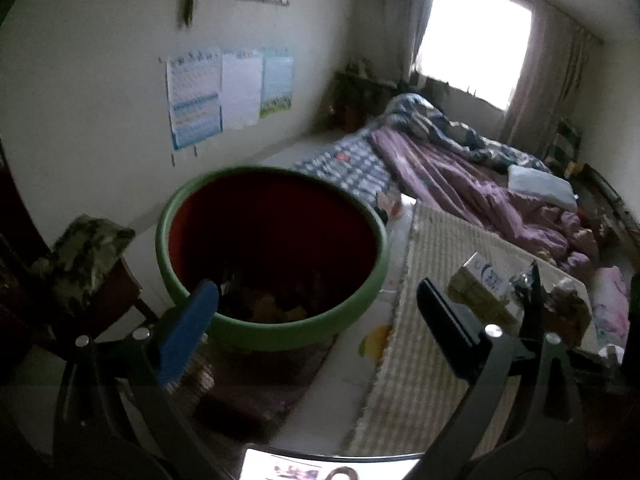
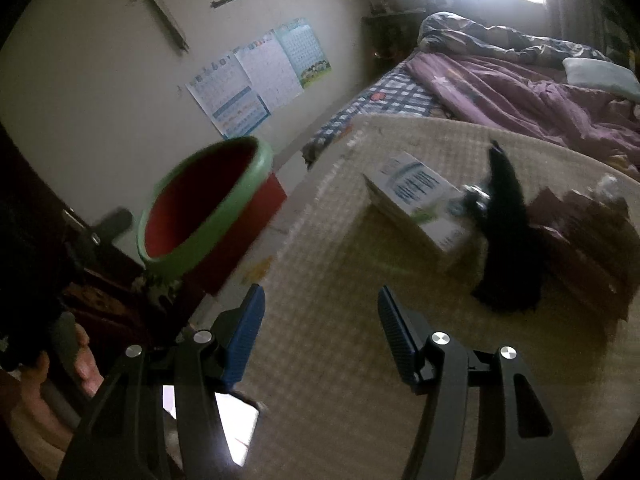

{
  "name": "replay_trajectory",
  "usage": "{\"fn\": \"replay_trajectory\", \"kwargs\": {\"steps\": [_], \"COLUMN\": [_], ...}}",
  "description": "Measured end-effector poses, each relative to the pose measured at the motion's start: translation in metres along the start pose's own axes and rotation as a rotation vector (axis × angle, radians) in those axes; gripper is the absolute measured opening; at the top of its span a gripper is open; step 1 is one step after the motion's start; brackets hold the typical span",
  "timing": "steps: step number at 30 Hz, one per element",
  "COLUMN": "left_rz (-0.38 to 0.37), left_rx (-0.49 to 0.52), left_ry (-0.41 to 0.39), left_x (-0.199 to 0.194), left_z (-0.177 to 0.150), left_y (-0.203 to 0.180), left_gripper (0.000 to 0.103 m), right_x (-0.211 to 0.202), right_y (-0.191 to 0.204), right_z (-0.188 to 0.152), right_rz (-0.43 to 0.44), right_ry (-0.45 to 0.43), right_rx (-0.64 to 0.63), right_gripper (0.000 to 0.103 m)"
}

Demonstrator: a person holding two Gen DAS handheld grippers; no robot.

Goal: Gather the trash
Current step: 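Move both grippers back over the milk carton and black bag on the mat, then grasp the black Oreo bag with the left gripper while the right grasps the pink wrapper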

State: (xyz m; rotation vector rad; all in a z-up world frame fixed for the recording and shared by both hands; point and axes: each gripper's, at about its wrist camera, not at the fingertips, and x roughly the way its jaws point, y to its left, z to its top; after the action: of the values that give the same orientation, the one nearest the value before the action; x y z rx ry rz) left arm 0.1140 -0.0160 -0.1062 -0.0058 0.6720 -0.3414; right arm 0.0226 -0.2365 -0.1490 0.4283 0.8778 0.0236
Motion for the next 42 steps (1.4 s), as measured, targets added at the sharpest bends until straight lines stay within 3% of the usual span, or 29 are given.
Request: {"fn": "replay_trajectory", "kwargs": {"steps": [6, 13, 20, 25, 32, 33, 34, 35, 38, 42], "left_rz": [-0.041, -0.128, -0.203, -0.255, -0.328, -0.340, -0.348, -0.354, -0.376, -0.392], "left_rx": [0.087, 0.242, 0.288, 0.311, 0.348, 0.353, 0.353, 0.350, 0.325, 0.309], "left_ry": [-0.059, 0.025, 0.075, 0.122, 0.220, 0.243, 0.261, 0.274, 0.310, 0.350], "left_x": [-0.012, -0.005, 0.002, 0.018, 0.047, 0.053, 0.057, 0.061, 0.069, 0.080], "left_z": [-0.017, -0.033, -0.047, -0.051, -0.058, -0.060, -0.060, -0.061, -0.063, -0.065], "left_y": [-0.048, -0.114, -0.147, -0.171, -0.208, -0.214, -0.219, -0.222, -0.227, -0.232], "left_gripper": [0.097, 0.097, 0.097, 0.097, 0.097, 0.097, 0.097, 0.097, 0.097, 0.088], "right_x": [-0.018, -0.059, -0.089, -0.086, -0.060, -0.055, -0.051, -0.046, -0.044, -0.067], "right_y": [-0.042, -0.107, -0.151, -0.167, -0.162, -0.161, -0.160, -0.160, -0.162, -0.168], "right_z": [-0.029, -0.031, -0.013, 0.008, 0.027, 0.027, 0.026, 0.024, 0.015, 0.003], "right_rz": [-0.076, -0.176, -0.262, -0.292, -0.298, -0.296, -0.294, -0.286, -0.250, -0.193], "right_ry": [0.017, -0.062, -0.163, -0.163, -0.059, -0.031, -0.013, 0.013, 0.041, -0.012], "right_rx": [0.018, 0.110, 0.150, 0.102, -0.063, -0.086, -0.099, -0.114, -0.112, -0.029], "right_gripper": [0.057, 0.059, 0.065, 0.069, 0.070, 0.068, 0.058, 0.041, 0.013, 0.012]}}
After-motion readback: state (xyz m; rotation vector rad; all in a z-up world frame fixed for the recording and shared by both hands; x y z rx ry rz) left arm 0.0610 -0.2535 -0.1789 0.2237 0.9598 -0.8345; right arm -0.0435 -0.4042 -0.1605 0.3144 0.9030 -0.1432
